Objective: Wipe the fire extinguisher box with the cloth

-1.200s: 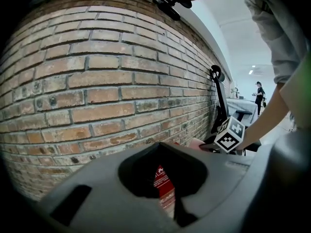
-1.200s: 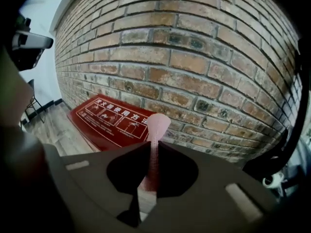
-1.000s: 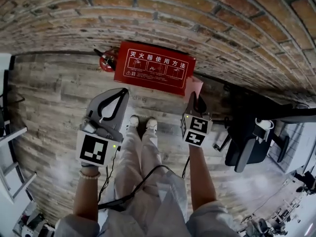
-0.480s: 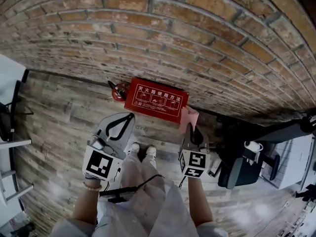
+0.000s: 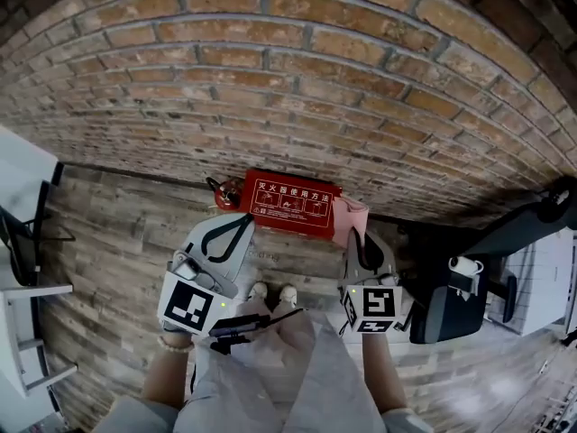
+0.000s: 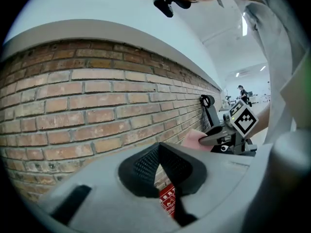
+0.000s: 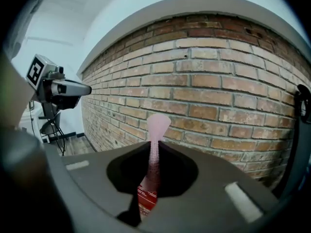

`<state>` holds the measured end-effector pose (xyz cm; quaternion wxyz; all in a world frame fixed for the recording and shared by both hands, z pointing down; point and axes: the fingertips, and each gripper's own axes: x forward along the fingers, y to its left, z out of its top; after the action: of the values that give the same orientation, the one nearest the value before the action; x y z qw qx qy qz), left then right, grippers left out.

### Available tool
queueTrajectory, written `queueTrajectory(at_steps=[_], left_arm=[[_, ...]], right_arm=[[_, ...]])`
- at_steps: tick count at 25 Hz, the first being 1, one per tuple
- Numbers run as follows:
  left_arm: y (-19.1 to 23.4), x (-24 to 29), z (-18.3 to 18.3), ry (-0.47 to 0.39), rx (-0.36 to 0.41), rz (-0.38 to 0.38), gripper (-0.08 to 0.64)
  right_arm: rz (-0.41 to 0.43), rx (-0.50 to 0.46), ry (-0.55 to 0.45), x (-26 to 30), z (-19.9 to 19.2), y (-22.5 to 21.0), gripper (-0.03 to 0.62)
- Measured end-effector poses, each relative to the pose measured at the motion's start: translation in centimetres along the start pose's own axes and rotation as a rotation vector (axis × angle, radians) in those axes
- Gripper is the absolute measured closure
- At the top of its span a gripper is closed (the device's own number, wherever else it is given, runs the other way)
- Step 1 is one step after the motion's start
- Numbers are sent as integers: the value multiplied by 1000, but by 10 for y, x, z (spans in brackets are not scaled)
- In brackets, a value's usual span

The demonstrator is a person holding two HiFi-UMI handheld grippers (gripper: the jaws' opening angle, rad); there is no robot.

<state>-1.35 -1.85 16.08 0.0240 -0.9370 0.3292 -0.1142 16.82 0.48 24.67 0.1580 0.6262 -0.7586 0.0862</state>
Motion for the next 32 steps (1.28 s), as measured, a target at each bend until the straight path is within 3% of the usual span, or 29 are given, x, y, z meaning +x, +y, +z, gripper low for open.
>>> queueTrajectory(at_steps=[12, 32], left_arm=[[0, -10, 24, -34, 53, -19, 561], [-2, -12, 20, -35, 67, -15, 561]], right_arm=[[63, -60, -133, -19, 63, 32, 565], [84, -111, -106, -23, 59, 42, 565]])
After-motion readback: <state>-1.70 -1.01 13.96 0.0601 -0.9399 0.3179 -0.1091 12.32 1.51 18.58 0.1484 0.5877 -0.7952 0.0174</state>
